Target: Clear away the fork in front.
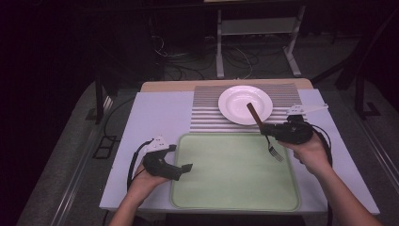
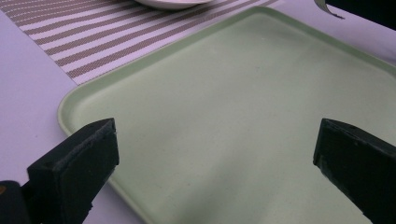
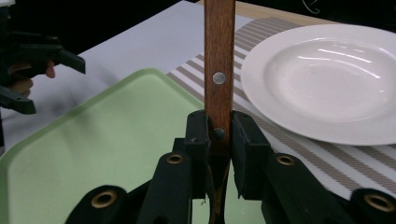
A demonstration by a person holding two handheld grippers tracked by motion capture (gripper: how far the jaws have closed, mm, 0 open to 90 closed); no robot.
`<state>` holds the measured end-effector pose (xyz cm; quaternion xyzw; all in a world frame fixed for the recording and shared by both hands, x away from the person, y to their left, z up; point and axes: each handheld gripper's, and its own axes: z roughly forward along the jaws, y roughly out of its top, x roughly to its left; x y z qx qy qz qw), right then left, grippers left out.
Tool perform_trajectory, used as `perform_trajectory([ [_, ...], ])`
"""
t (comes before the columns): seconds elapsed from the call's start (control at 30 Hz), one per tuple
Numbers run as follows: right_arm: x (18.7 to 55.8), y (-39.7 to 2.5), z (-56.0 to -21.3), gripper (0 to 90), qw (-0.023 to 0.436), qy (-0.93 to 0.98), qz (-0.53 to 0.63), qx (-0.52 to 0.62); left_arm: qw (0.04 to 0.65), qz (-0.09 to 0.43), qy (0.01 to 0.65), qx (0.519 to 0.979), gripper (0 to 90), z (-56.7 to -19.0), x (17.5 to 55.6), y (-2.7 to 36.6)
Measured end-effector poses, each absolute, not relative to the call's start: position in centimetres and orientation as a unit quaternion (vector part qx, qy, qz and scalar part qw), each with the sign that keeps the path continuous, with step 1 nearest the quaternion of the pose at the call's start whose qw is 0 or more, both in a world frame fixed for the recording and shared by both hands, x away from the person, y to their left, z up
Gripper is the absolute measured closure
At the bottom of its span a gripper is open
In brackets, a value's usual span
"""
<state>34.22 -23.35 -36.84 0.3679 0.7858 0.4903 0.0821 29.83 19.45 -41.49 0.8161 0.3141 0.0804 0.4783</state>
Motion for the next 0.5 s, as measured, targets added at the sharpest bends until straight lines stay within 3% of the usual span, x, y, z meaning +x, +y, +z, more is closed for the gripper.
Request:
perform_trajectory([
  [0.5,32.2,-20.5,-38.7,76.6,0.049,0.813,0.483,0.322,0.482,0.081,0.306,0.817,0.0,-41.5,29.8,18.8],
])
